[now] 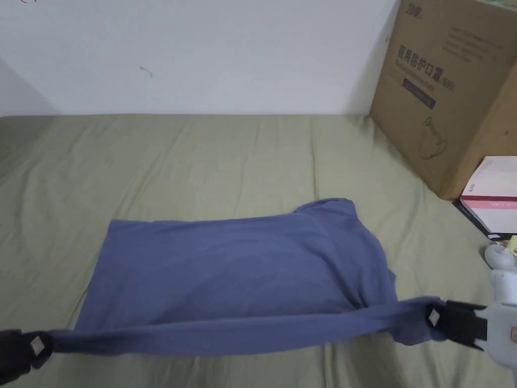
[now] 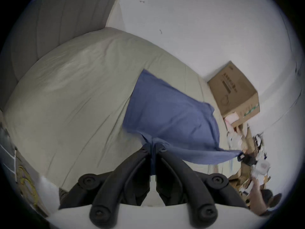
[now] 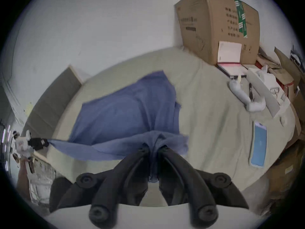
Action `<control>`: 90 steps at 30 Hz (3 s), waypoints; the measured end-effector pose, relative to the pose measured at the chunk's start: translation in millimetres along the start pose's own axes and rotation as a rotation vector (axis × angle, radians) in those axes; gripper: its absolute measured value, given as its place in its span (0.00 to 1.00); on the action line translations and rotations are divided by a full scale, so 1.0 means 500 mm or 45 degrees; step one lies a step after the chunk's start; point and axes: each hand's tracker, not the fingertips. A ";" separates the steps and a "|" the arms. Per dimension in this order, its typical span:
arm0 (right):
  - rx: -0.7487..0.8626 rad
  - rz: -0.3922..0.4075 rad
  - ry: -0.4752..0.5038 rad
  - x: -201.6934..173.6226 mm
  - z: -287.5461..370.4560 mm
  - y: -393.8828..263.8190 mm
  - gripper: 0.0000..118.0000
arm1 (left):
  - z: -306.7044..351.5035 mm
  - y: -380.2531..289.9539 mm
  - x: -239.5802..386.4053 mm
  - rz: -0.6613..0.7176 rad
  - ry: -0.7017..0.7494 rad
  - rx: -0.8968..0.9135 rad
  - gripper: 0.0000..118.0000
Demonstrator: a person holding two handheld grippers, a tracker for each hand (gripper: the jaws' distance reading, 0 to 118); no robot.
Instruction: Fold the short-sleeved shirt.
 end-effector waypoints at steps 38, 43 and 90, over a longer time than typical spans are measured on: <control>0.218 0.125 0.030 -0.143 0.004 -0.036 0.00 | -0.005 -0.071 0.087 -0.404 0.062 0.170 0.00; 0.199 0.086 0.089 -0.153 0.009 -0.023 0.00 | -0.005 -0.041 0.069 -0.413 0.169 0.121 0.00; -0.422 -0.038 -0.091 0.065 -0.304 0.058 0.06 | -0.215 0.037 0.005 -0.491 0.326 -0.137 0.02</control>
